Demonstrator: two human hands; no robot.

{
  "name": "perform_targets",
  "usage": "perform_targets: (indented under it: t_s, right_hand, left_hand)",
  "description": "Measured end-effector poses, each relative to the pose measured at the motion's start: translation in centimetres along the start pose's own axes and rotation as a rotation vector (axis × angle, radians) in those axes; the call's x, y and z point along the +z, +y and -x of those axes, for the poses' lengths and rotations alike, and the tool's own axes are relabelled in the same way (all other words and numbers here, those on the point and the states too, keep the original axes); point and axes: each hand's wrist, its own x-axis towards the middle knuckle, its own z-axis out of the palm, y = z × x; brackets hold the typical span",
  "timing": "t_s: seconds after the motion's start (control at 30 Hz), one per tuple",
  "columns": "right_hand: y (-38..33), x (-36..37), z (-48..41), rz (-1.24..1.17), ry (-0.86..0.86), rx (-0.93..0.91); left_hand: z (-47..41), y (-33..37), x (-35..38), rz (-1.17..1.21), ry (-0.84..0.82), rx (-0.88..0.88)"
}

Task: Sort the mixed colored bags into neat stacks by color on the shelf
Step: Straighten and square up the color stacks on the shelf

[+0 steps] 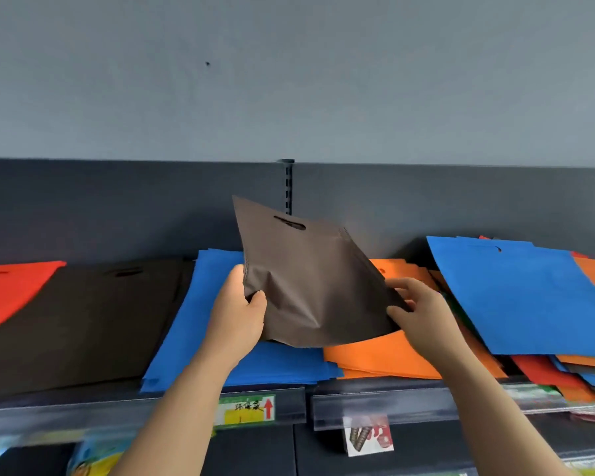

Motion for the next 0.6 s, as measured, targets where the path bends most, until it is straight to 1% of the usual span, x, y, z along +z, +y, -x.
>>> perform_targets:
  t_s: [0.17,0.3,0.43,0.6]
  right_hand:
    - [-4.1,7.3,2.2,-0.010,-0.105,-0.032]
    - [-7.3,12.3,3.4,-0.009,-0.185,-0.052]
    - [-10.6,16.7,3.9,0.027,-0.273,-0.130]
    - [-13.9,21.4,4.8,0.050,-0.345,-0.210]
  left_hand:
    - [0.2,-3.3,-8.2,-0.063,0.034,-0.012]
    - [0.5,-5.6,-14.1,-0.178,0.122,-0.013]
    - [0.0,-8.0,-19.4,-0.311,0.236,-0.085]
    - [-0.4,-10.5,-24.8,-0.492,0.295,-0.152]
